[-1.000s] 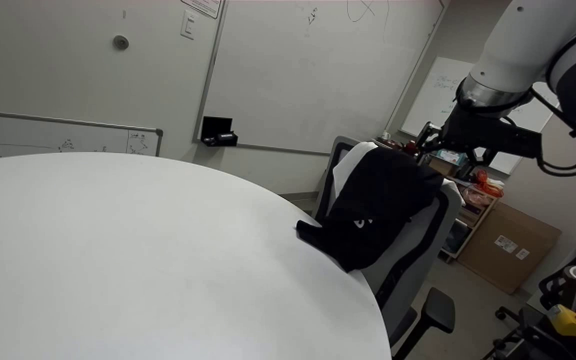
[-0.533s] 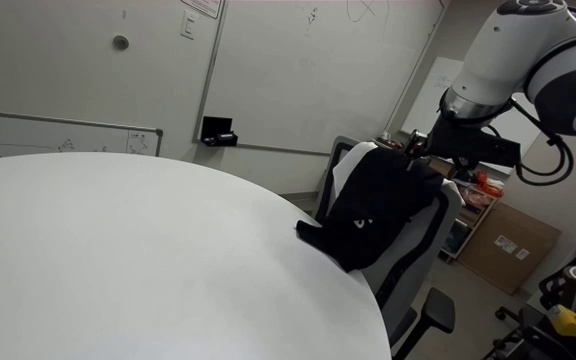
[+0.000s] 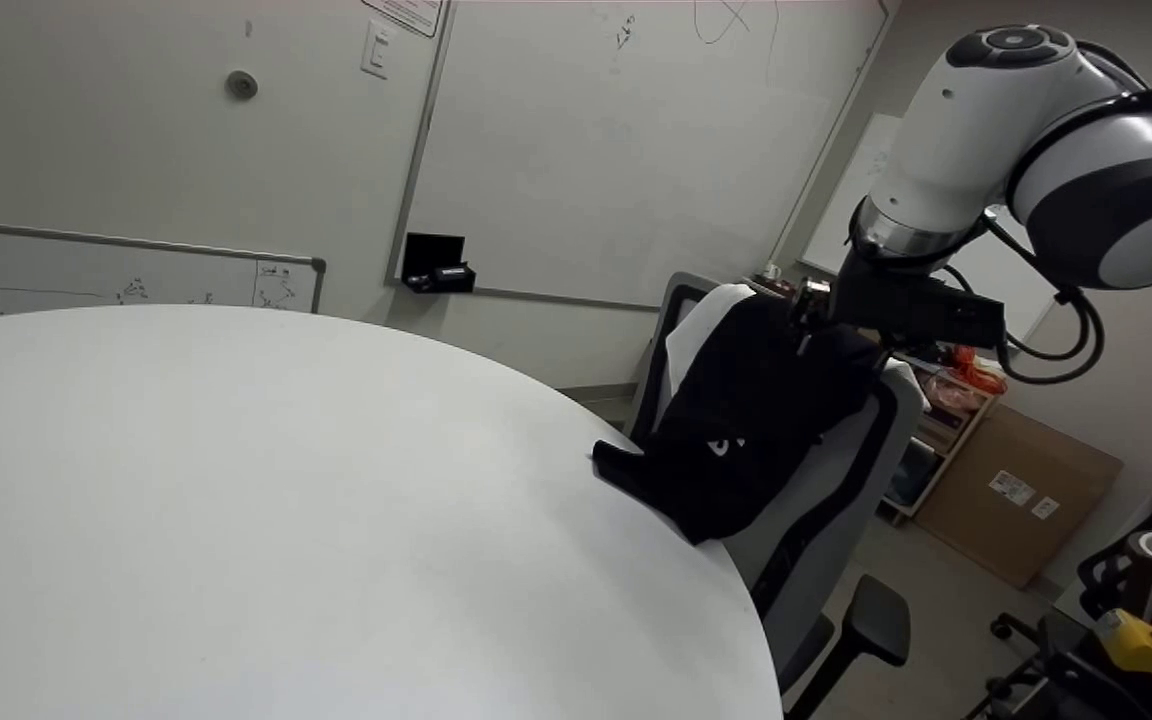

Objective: Remove the black object from the headrest and put on the table

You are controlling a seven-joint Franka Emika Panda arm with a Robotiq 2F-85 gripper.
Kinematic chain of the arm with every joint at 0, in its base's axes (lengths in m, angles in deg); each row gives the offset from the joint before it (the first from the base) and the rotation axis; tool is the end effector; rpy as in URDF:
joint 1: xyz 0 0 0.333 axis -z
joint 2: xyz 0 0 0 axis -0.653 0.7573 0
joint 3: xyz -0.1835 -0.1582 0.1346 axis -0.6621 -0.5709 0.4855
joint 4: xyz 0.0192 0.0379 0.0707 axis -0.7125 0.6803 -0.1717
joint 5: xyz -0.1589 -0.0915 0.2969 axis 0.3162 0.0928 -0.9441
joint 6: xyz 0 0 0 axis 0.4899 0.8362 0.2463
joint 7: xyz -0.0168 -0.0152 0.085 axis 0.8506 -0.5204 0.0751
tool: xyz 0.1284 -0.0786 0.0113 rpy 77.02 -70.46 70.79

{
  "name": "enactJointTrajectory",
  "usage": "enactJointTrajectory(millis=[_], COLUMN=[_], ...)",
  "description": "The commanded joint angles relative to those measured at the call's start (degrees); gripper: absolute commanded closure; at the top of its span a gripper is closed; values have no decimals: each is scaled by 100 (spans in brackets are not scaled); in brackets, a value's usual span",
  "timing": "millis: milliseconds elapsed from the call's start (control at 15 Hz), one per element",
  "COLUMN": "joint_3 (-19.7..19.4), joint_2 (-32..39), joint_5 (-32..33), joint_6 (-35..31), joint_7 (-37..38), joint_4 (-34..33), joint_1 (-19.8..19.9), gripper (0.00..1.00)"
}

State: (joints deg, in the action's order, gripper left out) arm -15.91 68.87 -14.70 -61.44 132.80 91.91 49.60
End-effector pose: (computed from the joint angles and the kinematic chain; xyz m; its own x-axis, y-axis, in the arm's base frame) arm 0.4648 -0.1314 0.2270 0.4792 -0.6563 0.5827 -0.8679 -0.4532 0.2033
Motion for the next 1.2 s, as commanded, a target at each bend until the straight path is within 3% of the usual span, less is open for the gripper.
enactJointTrajectory(millis=[0,467,533,1133], joint_3=[-112,-134,-141,-513], joint_2=[192,215,194,-881], joint_5=[144,105,80,-921], joint_6=[14,27,31,-121], joint_7=[159,116,102,-208], joint_4=[-208,-240,-230,-128], joint_1=[-162,-201,-194,127], gripper=[43,96,100,99])
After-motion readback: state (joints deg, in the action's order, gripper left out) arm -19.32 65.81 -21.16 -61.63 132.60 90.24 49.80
